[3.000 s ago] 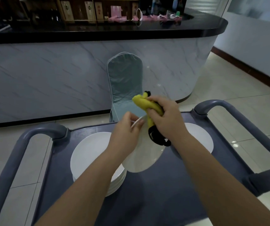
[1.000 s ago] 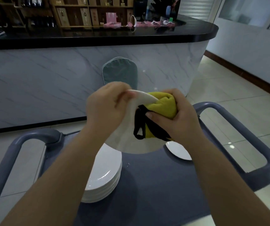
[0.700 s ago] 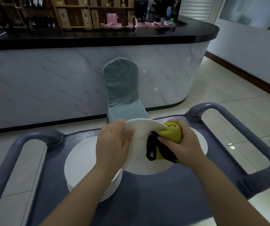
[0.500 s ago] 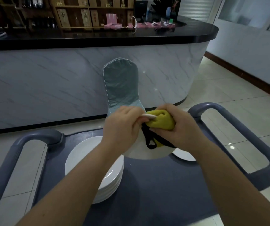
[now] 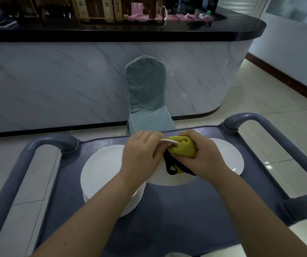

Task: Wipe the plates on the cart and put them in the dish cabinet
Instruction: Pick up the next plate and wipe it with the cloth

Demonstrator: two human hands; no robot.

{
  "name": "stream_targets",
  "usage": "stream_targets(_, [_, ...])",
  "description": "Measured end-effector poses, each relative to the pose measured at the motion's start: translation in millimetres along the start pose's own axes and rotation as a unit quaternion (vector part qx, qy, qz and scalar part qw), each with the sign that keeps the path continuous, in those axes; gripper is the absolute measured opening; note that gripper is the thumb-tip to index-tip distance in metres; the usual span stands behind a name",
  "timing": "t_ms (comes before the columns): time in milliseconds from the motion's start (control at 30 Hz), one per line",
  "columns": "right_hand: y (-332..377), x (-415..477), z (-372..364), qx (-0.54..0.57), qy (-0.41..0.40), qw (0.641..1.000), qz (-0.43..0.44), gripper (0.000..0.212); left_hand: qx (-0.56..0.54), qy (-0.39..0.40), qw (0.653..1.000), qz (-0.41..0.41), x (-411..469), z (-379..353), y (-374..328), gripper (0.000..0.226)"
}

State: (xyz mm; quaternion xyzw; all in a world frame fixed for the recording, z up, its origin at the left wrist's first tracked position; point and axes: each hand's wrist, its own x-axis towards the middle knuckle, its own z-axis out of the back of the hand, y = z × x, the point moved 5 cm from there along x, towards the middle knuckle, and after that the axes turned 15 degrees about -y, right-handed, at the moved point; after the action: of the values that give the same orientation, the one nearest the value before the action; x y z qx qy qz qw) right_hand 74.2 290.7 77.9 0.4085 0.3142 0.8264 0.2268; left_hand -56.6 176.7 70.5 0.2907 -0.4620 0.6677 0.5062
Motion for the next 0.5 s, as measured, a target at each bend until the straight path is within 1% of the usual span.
stream_targets(33, [8.7, 3.9, -1.9, 0.000, 0.010, 1.000, 0.021, 0.035, -0.002, -0.017, 1.000, -0.024, 9.6, 4.1, -7.5, 0.032])
stream_targets(100, [24.0, 13.5, 2.7, 0.030, 0.002, 0.999, 0.034, 0.040, 0.004, -0.059, 0.998, -0.037, 30.3, 15.0, -15.1, 0.034])
stream_targets(133, [29.5, 18.3, 7.6, 0.053, -0.010, 0.998, 0.035, 0.042, 0.005, -0.082, 0.996, -0.028, 38.8, 22.1, -14.5, 0.032])
stream_targets(167, [33.2, 22.1, 13.2, 0.086, -0.022, 0.996, 0.020, 0.042, 0.000, -0.101, 0.995, 0.010, 45.4, 29.4, -9.8, 0.026])
stream_targets(200, [32.5, 24.3, 18.3, 0.125, -0.039, 0.991, -0.010, 0.042, -0.016, -0.121, 0.989, 0.081, 49.8, 35.9, -1.9, 0.020])
stream_targets(233, [28.4, 24.2, 21.0, 0.168, -0.058, 0.983, -0.051, 0.041, -0.054, -0.146, 0.971, 0.181, 49.5, 39.7, 9.0, 0.017])
stream_targets(267, [20.8, 22.2, 21.0, 0.196, -0.077, 0.973, -0.091, 0.040, -0.104, -0.174, 0.938, 0.283, 44.8, 39.9, 18.5, 0.019])
stream_targets(300, [12.2, 18.0, 18.2, 0.204, -0.094, 0.967, -0.124, 0.042, -0.144, -0.195, 0.900, 0.362, 35.6, 38.1, 25.4, 0.023])
stream_targets(333, [3.1, 12.4, 14.0, 0.188, -0.107, 0.966, -0.142, 0.043, -0.161, -0.201, 0.875, 0.409, 23.8, 34.3, 31.5, 0.024])
stream_targets(367, [-6.7, 6.3, 9.8, 0.167, -0.114, 0.968, -0.151, 0.041, -0.164, -0.185, 0.870, 0.428, 13.1, 29.2, 36.4, 0.024])
stream_targets(400, [-14.6, 1.7, 6.5, 0.154, -0.117, 0.969, -0.154, 0.039, -0.159, -0.153, 0.880, 0.421, 4.4, 23.4, 40.5, 0.023])
stream_targets(433, [-19.5, -1.2, 4.0, 0.148, -0.113, 0.970, -0.158, 0.037, -0.141, -0.117, 0.904, 0.386, -0.8, 18.8, 42.5, 0.022])
stream_targets(467, [-21.3, -0.9, 3.2, 0.134, -0.103, 0.974, -0.150, 0.036, -0.098, -0.083, 0.939, 0.319, 0.3, 17.1, 41.0, 0.022])
stream_targets(500, [-19.2, 2.9, 3.1, 0.105, -0.086, 0.983, -0.127, 0.037, -0.054, -0.052, 0.970, 0.231, 6.9, 16.1, 33.4, 0.025])
